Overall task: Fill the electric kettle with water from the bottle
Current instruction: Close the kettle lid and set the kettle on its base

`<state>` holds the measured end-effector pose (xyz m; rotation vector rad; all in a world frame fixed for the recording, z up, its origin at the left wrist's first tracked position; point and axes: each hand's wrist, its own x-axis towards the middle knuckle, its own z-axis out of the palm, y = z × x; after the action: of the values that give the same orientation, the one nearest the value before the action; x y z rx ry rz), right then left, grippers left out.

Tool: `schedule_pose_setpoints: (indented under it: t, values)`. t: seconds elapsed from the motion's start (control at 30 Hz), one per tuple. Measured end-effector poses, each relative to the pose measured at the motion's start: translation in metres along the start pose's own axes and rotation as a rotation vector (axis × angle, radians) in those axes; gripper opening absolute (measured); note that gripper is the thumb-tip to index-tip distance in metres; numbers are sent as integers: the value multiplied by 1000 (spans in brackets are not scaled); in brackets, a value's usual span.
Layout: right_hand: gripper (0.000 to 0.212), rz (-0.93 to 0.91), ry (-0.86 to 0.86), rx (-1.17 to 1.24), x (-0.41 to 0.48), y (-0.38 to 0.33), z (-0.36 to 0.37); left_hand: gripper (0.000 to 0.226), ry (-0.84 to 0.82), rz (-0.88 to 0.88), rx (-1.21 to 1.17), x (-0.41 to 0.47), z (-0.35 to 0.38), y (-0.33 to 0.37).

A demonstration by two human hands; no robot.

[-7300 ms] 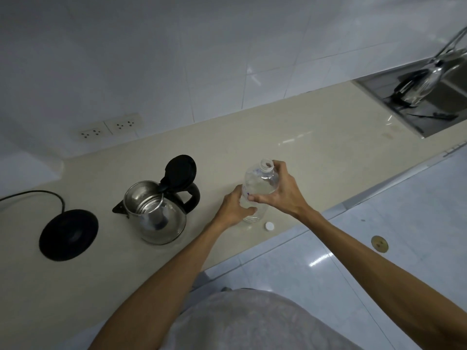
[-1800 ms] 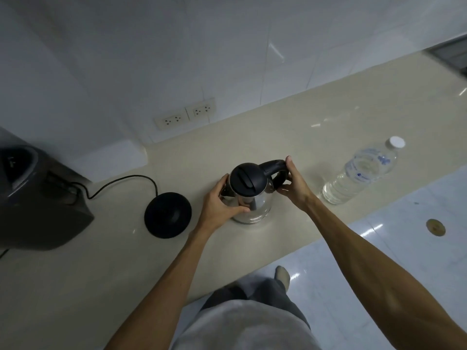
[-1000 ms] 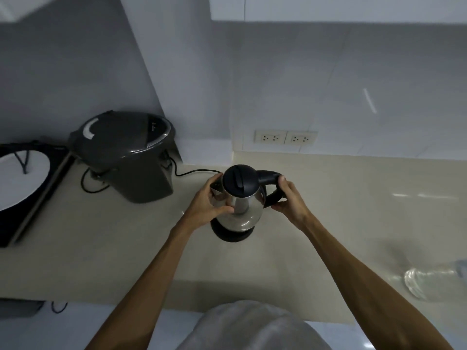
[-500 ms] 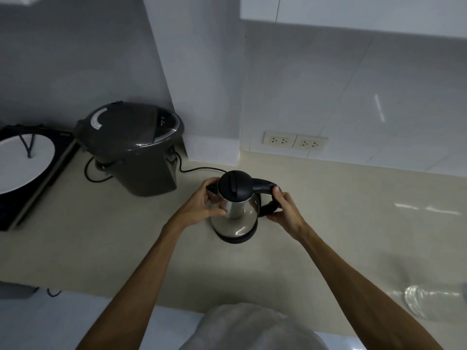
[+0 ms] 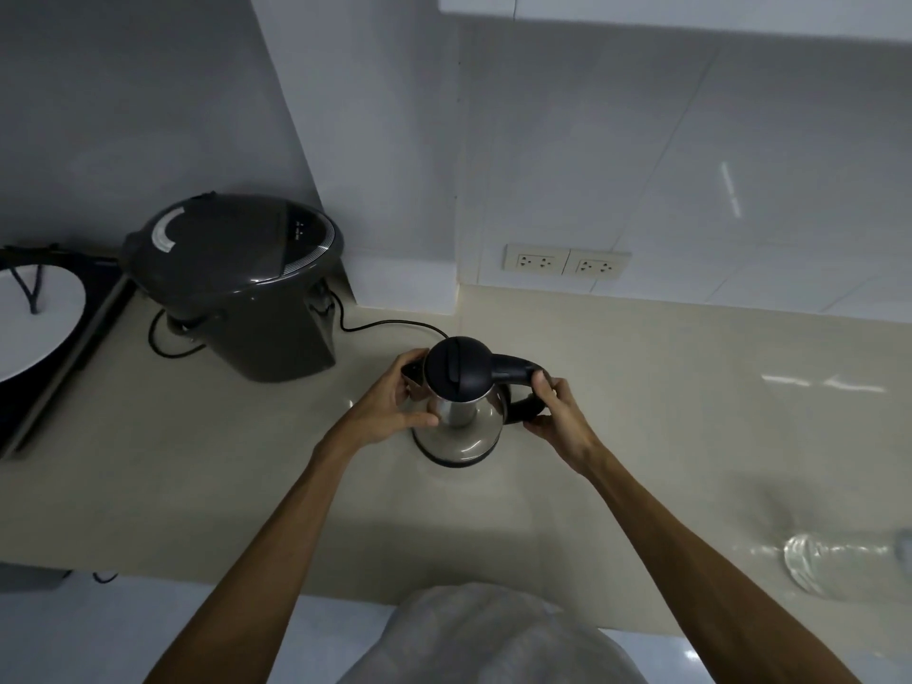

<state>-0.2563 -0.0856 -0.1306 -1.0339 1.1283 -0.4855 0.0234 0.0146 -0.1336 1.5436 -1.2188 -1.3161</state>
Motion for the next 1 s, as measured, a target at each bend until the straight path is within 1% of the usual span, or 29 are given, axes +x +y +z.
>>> schedule_pose_setpoints:
  t: [0.07,0.1,0.13,0.2,0.23,0.27,0.3,0.37,0.43,0.53,0.67,0.8,1.0]
  values:
    - [99,4,-7,-76,-5,-2,-1,108,-14,-18,-6,1,-1,0]
    - [94,-21,11,-126,-7,-3,-1,112,-4,-38,-11,2,-1,-1]
    - [84,-81,48,-163,-10,-5,-1,118,14,-59,-22,1,0,-2]
    - [68,-237,178,-241,-16,-5,-1,128,73,-96,-57,-3,4,-6]
    - [63,-314,245,-296,-19,-5,-2,128,107,-100,-73,-7,7,-8]
    - [59,-392,302,-367,-23,-5,-2,122,140,-85,-81,-11,11,-9]
    - [56,-479,338,-461,-28,-6,-2,112,175,-56,-89,-15,16,-9]
    - [53,-625,340,-657,-38,-7,2,88,248,1,-131,-21,30,-6]
    - [55,-693,314,-787,-48,-6,7,75,347,31,-224,-26,47,0]
    - [61,-682,310,-867,-55,-3,14,69,440,65,-318,-29,68,11]
    - [65,-639,316,-855,-56,-4,20,66,504,44,-356,-27,79,19]
    - [62,-617,309,-776,-54,-7,27,67,517,8,-318,-24,76,17]
    - [69,-561,308,-932,-47,-5,32,67,472,7,-256,-25,74,19]
